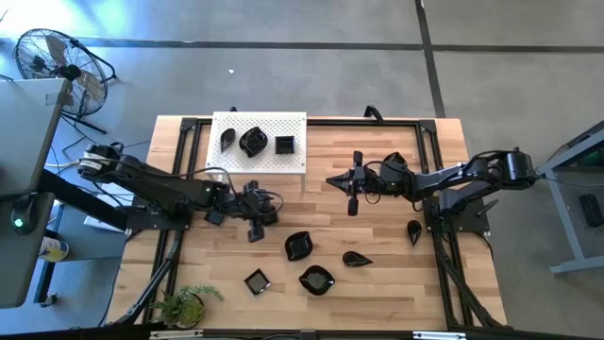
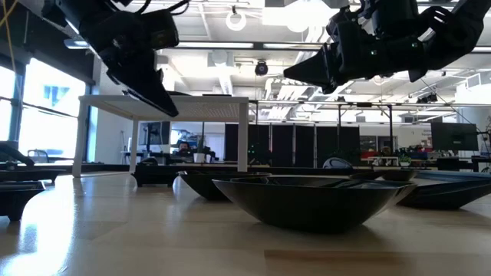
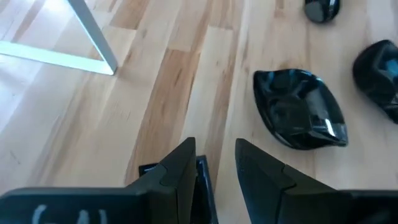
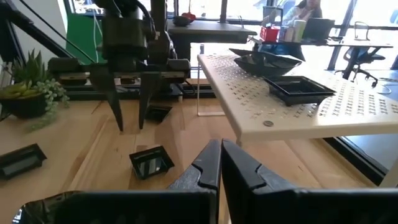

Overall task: Pick & Place Mini shaped plates
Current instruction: Stack the leaf-shaped plate on top of the leaf-shaped plate on the shelf

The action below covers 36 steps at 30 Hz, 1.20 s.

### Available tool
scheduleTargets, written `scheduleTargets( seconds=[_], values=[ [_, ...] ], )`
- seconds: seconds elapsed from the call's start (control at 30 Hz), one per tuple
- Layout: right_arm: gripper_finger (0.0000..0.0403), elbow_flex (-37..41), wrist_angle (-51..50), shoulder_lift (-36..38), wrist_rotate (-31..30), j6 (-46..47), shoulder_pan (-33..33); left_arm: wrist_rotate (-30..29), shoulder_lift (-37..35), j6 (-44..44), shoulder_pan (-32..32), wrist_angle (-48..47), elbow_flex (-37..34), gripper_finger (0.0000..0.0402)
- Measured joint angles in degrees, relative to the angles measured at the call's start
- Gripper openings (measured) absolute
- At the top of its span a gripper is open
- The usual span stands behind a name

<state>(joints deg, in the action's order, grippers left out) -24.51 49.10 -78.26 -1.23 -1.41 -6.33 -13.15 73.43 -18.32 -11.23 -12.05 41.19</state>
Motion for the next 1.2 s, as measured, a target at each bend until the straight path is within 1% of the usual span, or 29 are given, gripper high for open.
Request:
scheduleTargets(
  seconds=[0.17, 0.27, 0.37, 0.47, 0.7, 0.73, 1.2],
  values=[
    [0.0001, 0.0, -0.48, 0.0, 0.2, 1.53, 0.0, -4.28, 4.04, -1.85, -1.71, -6.91, 6.6, 0.0111],
    [0.0001, -0.02, -1.01, 0.0, 1.2, 1.62, 0.02, -4.75, 7.67, -4.15, -1.71, -9.7, 10.29, 0.0111],
    [0.0, -0.02, -1.46, 0.0, 1.37, 1.59, 0.02, -4.75, 9.66, -6.12, -1.64, -9.23, 13.25, 0.0109],
    [0.0, -0.02, -1.75, 0.0, 1.16, 1.54, 0.02, -3.97, 11.13, -6.37, -1.66, -9.71, 14.8, 0.0094],
    [0.0, -0.02, -1.94, 0.0, 0.52, 1.45, 0.02, -3.68, 11.95, -7.87, -1.55, -8.58, 15.52, 0.0013],
    [0.0, -0.02, -2.01, 0.0, 0.51, 1.44, 0.01, -3.67, 11.98, -8.08, -1.57, -8.54, 15.51, 0.0007],
    [0.0, -0.02, -2.16, 0.0, 0.55, 1.44, 0.02, -2.93, 11.98, -12.42, -1.97, -8.93, 15.5, 0.0009]
  ],
)
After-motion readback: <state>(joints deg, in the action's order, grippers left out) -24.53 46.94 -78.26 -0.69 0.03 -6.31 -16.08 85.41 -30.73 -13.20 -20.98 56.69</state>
